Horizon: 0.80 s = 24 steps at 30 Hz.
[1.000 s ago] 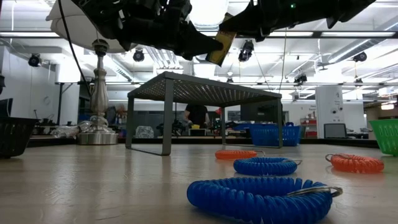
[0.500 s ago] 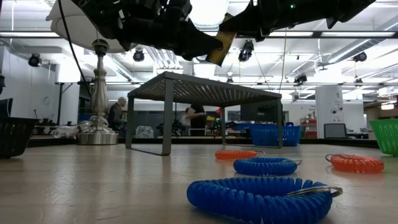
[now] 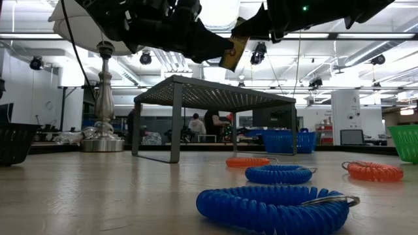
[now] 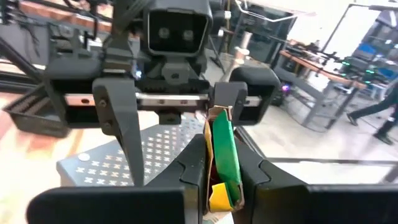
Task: Pick & Place Office Desk Supplies
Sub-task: Put the crayon box into the blue basket
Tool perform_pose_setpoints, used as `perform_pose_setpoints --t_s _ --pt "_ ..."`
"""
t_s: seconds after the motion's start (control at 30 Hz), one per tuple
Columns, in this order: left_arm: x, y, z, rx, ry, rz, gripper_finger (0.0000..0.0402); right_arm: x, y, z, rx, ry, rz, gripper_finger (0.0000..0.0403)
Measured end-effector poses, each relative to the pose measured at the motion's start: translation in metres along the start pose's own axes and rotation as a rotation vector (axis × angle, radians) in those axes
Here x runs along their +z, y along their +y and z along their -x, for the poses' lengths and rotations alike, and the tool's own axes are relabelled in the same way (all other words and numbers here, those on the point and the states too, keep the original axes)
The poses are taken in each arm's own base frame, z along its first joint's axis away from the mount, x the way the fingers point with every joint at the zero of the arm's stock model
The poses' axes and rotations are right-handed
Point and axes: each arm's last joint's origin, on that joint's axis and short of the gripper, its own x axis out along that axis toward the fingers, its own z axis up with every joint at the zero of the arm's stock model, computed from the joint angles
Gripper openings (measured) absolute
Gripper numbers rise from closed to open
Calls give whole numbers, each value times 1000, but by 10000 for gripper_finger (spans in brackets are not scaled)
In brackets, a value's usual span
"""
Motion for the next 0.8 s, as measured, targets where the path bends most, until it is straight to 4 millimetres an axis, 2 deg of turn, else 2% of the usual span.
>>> perform_pose_setpoints --t_s 0.1,0.27,0.37,0.53,0.67,0.8 --pt "3 2 0 42 2 -2 239 2 -2 3 -16 0 -1 34" --pt "4 8 0 237 45 -1 236 11 -9 13 -51 -18 -15 34" --pt "3 10 1 310 60 20 236 16 -15 22 -177 2 -22 34" --pt "3 10 1 320 64 25 236 24 -30 39 -438 41 -40 34" --pt "5 10 2 323 62 24 234 30 -42 55 -570 72 -27 34" --pt "6 11 3 324 58 24 229 45 -59 72 -673 64 -72 34"
